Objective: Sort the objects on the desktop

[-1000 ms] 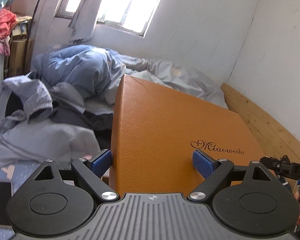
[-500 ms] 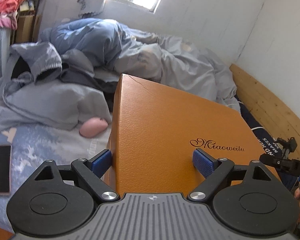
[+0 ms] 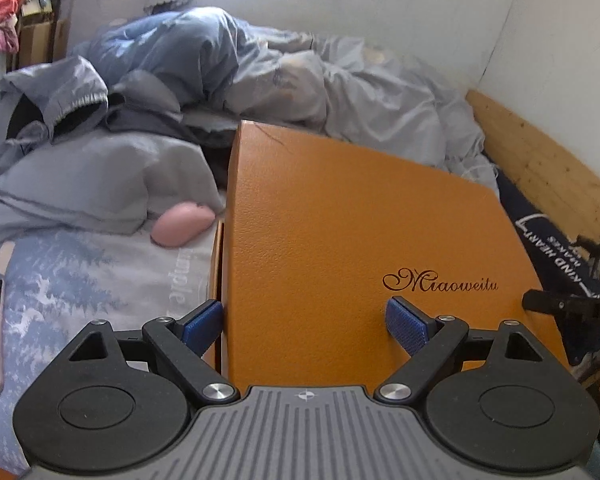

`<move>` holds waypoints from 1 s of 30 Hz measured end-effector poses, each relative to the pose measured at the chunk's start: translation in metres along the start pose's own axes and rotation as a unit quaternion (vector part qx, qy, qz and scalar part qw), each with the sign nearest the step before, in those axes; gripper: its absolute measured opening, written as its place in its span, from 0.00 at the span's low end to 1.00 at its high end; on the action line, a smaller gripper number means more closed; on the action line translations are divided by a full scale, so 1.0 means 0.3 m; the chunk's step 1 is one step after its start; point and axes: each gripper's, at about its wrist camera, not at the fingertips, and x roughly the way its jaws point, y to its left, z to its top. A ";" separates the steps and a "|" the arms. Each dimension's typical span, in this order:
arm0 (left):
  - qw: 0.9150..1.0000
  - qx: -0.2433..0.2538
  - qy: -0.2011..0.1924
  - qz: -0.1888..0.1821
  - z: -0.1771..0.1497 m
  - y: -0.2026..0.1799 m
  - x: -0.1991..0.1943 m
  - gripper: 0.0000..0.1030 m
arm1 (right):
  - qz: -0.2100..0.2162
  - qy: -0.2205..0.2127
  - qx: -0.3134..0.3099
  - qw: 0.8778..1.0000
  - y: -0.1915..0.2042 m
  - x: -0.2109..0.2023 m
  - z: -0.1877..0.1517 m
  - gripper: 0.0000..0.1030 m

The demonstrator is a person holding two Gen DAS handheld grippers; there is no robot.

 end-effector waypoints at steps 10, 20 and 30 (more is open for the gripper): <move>0.999 -0.023 0.023 0.001 -0.042 0.058 0.042 0.89 | 0.003 0.020 0.000 1.000 0.000 0.068 -0.034 0.63; 0.999 -0.021 0.025 0.003 -0.044 0.054 0.091 0.90 | 0.004 0.025 0.003 1.000 -0.009 0.093 -0.046 0.62; 1.000 -0.006 0.025 0.003 -0.049 0.040 0.099 0.90 | 0.006 0.027 0.000 1.000 -0.016 0.104 -0.045 0.63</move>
